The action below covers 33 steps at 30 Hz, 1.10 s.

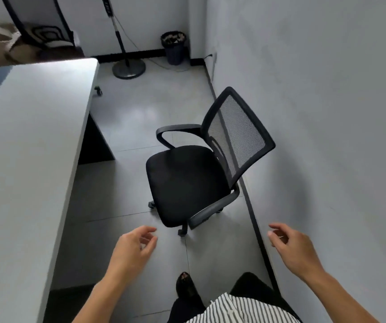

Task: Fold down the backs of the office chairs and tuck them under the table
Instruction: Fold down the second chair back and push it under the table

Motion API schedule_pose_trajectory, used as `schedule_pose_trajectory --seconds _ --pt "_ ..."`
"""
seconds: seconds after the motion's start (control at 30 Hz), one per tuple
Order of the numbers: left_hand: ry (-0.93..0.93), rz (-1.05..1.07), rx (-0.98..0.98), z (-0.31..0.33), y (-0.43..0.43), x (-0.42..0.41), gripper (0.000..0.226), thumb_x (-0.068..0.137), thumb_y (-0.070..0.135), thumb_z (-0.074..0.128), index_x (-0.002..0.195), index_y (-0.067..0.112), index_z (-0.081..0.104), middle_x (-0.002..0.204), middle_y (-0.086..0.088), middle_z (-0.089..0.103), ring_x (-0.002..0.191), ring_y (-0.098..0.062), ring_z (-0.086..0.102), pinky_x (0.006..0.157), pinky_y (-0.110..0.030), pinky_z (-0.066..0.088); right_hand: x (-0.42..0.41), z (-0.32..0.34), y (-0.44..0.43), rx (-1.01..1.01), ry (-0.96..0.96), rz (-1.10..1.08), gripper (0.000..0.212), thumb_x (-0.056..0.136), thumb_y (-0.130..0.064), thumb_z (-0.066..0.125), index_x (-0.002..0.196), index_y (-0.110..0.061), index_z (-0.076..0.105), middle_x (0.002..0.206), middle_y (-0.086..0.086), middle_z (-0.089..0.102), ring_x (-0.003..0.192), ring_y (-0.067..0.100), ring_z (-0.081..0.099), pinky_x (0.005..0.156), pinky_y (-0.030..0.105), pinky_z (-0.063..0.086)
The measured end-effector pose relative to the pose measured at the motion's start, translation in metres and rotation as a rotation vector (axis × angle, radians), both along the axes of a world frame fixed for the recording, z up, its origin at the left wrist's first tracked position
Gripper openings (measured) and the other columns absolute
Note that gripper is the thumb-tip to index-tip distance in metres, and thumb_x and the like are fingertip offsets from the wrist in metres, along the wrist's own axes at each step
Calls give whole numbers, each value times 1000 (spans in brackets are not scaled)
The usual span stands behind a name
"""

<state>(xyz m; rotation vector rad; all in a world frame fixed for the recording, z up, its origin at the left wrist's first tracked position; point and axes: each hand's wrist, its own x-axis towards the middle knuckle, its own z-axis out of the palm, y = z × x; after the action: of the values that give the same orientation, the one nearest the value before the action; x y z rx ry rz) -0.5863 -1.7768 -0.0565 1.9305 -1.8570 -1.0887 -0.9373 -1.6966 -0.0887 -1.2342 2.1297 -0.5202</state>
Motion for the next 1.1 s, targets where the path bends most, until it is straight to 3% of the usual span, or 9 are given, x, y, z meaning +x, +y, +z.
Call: schedule_pose_trajectory --seconds 0.17,0.27,0.33,0.4,0.67,0.8,0.87,1.0,1.1 --pt "84 -71 -37 12 -84 -51 14 85 15 64 95 24 68 73 13 67 64 -2 62 61 -16 48 -23 12 -48 -43 20 -102 25 89 -30 59 113 -23 64 84 -9 70 78 5 64 71 23 50" --pt "99 -130 -68 21 -136 -94 14 87 19 62 98 24 68 75 13 68 66 1 62 63 -12 49 -48 18 -95 -87 49 -146 26 88 -27 61 112 -21 65 81 -10 68 77 9 64 74 30 53" --pt "89 -170 -87 25 -174 -125 16 87 23 61 102 26 67 79 14 68 72 0 63 72 -21 53 -67 17 -135 -117 72 -166 26 87 -25 61 112 -20 65 82 -9 68 79 14 65 76 32 52" --pt "55 -225 -110 25 -214 -159 19 88 25 59 107 26 65 84 14 67 77 -2 63 72 -20 51 -88 12 -178 -123 76 -180 28 86 -25 61 113 -19 63 85 -8 67 84 18 66 78 33 50" --pt "-219 -590 -171 -15 -357 -309 33 92 27 50 123 16 53 113 -5 56 104 -24 56 85 -39 49 -160 -46 -315 132 -11 -163 62 84 -31 62 138 -14 37 136 9 52 118 28 53 95 38 44" --pt "-282 -688 -162 -52 -400 -368 41 93 22 44 133 15 43 130 -13 45 119 -31 44 96 -46 44 -167 -79 -333 275 -117 -114 44 87 -24 58 127 -12 43 109 11 64 92 28 60 77 35 48" --pt "-335 -747 -153 -66 -413 -388 45 94 25 42 138 19 38 145 -16 34 130 -34 35 102 -48 39 -166 -89 -334 285 -84 -64 37 88 -18 53 123 -13 41 105 12 65 91 32 61 73 37 48" --pt "-446 -804 -84 -89 -430 -395 49 95 41 40 141 26 33 156 -16 13 142 -34 12 111 -54 24 -155 -94 -327 267 -114 22 38 90 -20 55 123 -14 38 102 12 66 89 32 62 72 39 50" --pt "-454 -755 -33 -102 -433 -374 50 93 47 39 139 28 34 156 -16 12 142 -35 13 109 -56 26 -133 -97 -316 258 -176 68 43 89 -27 57 126 -17 37 104 9 67 92 30 63 78 41 52"
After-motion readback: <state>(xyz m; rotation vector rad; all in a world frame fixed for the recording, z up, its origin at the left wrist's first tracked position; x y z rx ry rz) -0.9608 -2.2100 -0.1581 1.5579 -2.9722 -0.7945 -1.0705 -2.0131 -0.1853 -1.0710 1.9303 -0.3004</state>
